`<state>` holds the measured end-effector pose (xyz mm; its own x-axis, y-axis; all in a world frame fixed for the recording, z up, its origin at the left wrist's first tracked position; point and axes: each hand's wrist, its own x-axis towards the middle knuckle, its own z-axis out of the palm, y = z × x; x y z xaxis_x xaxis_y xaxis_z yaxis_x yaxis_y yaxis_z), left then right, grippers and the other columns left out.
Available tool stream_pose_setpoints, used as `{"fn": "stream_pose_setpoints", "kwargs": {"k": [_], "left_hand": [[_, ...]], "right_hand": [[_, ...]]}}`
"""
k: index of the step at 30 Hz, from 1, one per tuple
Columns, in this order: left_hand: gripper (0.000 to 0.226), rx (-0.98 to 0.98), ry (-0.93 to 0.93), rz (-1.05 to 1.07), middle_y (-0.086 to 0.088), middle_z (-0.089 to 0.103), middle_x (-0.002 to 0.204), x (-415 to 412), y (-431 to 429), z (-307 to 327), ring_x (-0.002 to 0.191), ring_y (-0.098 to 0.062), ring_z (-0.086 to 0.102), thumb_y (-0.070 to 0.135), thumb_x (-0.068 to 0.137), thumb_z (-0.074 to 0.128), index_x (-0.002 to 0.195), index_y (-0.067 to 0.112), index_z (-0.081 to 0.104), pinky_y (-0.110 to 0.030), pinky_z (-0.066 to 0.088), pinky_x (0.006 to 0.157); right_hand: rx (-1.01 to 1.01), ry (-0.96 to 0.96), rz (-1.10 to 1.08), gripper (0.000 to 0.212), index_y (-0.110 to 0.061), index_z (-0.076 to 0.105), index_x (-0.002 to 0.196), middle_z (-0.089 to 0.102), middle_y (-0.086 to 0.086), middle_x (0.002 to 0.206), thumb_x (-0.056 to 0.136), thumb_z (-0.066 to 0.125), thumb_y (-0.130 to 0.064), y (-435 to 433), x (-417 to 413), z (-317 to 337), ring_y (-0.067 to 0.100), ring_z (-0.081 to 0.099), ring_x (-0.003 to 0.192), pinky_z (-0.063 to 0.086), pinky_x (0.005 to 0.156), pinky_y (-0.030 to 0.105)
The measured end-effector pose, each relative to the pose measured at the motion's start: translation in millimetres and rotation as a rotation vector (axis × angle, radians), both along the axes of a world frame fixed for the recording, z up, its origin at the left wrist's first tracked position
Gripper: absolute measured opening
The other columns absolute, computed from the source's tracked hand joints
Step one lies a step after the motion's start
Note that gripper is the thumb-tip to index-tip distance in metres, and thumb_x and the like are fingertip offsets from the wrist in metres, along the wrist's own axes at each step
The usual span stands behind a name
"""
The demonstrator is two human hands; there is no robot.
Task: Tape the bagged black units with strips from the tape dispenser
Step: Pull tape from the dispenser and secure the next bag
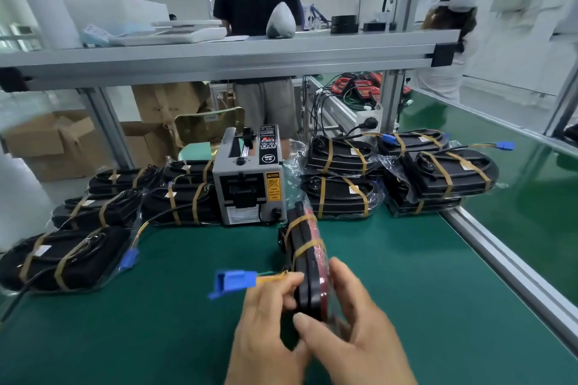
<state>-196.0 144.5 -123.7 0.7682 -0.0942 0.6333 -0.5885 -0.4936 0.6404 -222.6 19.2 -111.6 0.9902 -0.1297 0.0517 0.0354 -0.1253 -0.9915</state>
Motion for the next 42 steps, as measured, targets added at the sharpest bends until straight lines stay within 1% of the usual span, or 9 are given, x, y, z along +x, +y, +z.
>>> {"fn": "stream_pose_setpoints", "kwargs": {"k": [3,9,15,21,23,26,29,33,42], "left_hand": [[0.044,-0.149,0.037,0.082,0.021,0.055,0.096,-2.6,-11.7,-12.5,0.075,0.006,0.058,0.032,0.061,0.066,0.104,0.042,0.056,0.0,0.042,0.071],[0.032,-0.061,-0.035,0.023,0.023,0.049,0.098,1.4,-4.8,-11.7,0.074,0.003,0.055,0.037,0.064,0.066,0.092,0.035,0.051,-0.004,0.044,0.069],[0.031,-0.029,-0.057,-0.038,0.015,0.05,0.091,2.2,-2.9,-9.5,0.074,0.002,0.055,0.038,0.064,0.069,0.089,0.032,0.052,-0.002,0.041,0.07],[0.026,-0.001,-0.093,-0.123,0.015,0.055,0.095,4.8,-0.5,-12.2,0.08,0.005,0.058,0.026,0.069,0.07,0.092,0.029,0.059,-0.007,0.046,0.073],[0.018,-0.019,-0.021,-0.222,0.012,0.063,0.096,6.4,9.5,-13.9,0.086,-0.003,0.065,0.023,0.073,0.076,0.088,0.028,0.066,-0.014,0.049,0.077],[0.014,0.026,0.13,-0.216,0.008,0.068,0.086,25.7,28.0,-9.5,0.081,-0.007,0.066,0.015,0.083,0.075,0.078,0.027,0.07,-0.018,0.049,0.075],[0.014,-0.34,0.444,0.153,0.005,0.069,0.071,78.1,37.0,11.0,0.063,-0.007,0.058,0.013,0.088,0.07,0.077,0.021,0.073,-0.014,0.046,0.061],[0.01,-0.85,0.802,0.242,0.0,0.061,0.069,158.4,40.8,40.9,0.054,-0.008,0.048,0.018,0.093,0.065,0.09,0.009,0.069,-0.016,0.044,0.045],[0.023,-1.073,1.069,0.278,0.005,0.052,0.064,211.2,27.8,51.8,0.052,-0.004,0.044,0.02,0.097,0.06,0.075,0.016,0.055,-0.016,0.033,0.049]], "right_hand": [[-0.024,-0.002,-0.182,0.069,-0.036,0.05,0.139,0.061,-0.016,0.135,0.081,0.077,-0.009,11.2,-0.6,-14.1,-0.005,0.058,0.12,0.043,0.105,0.019],[-0.082,-0.09,-0.251,0.04,-0.039,0.053,0.136,0.057,-0.025,0.134,0.098,0.052,-0.026,13.6,4.6,-9.3,-0.021,0.045,0.121,0.032,0.095,-0.004],[0.151,-0.11,-0.342,0.04,-0.045,0.068,0.114,0.068,-0.035,0.11,0.085,0.04,-0.05,14.9,7.6,-8.6,-0.011,0.061,0.109,0.046,0.09,0.012],[0.372,-0.082,-0.252,0.041,-0.018,0.074,0.112,0.075,0.0,0.111,0.087,0.063,0.012,14.7,11.7,0.8,0.0,0.071,0.094,0.054,0.084,0.017],[0.327,-0.128,-0.266,0.038,-0.008,0.073,0.107,0.071,0.003,0.114,0.086,0.056,0.019,12.7,11.8,7.2,-0.014,0.067,0.079,0.048,0.069,0.002],[0.282,-0.168,-0.289,0.035,-0.017,0.074,0.105,0.074,-0.002,0.113,0.086,0.062,0.01,5.0,14.6,2.5,-0.016,0.065,0.089,0.046,0.074,0.0],[0.33,-0.162,-0.323,0.04,-0.024,0.075,0.104,0.075,-0.009,0.111,0.085,0.066,0.01,4.7,16.9,-5.3,-0.006,0.066,0.104,0.047,0.083,0.002],[0.325,-0.159,-0.323,0.043,-0.026,0.074,0.107,0.074,-0.011,0.114,0.085,0.068,0.01,10.5,19.8,-12.0,-0.003,0.066,0.108,0.048,0.082,0.003],[0.373,-0.16,-0.331,0.042,-0.025,0.074,0.107,0.074,-0.008,0.114,0.084,0.068,0.01,7.2,22.2,-15.3,0.002,0.067,0.109,0.05,0.086,0.008]]}}
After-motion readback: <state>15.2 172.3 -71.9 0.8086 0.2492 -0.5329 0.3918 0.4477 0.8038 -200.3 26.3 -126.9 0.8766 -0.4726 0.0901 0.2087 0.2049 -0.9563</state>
